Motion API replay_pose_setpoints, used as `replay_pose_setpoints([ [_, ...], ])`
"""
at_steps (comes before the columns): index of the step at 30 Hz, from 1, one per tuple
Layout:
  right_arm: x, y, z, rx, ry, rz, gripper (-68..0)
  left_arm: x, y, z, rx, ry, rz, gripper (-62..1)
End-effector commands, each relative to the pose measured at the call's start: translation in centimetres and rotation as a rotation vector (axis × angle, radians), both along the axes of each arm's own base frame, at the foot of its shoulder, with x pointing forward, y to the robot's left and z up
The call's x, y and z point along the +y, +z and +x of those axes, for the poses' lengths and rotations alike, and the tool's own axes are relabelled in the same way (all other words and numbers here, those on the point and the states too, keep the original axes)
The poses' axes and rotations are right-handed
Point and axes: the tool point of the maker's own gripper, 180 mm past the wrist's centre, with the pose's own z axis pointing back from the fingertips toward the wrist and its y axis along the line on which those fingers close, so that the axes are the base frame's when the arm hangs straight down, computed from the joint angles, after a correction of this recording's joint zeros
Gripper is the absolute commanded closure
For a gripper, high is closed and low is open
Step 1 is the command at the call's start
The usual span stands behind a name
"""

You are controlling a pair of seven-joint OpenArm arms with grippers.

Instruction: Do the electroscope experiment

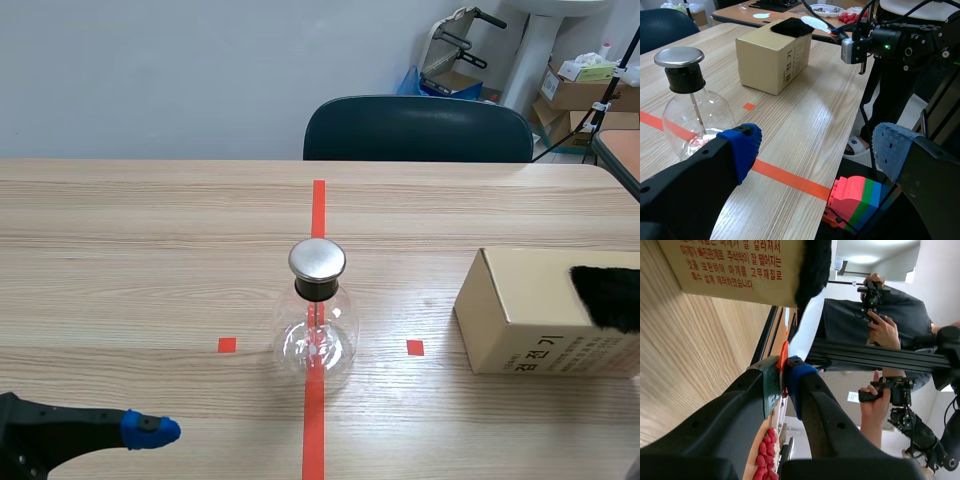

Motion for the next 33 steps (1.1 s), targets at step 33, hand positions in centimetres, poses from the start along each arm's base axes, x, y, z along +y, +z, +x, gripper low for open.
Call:
replay_pose_setpoints([
  [33, 0.1, 1.4, 0.5, -0.052, 0.028, -0.048, -1.8, -0.4, 1.0, 0.2, -0.013, 0.002, -0.038, -48.2],
])
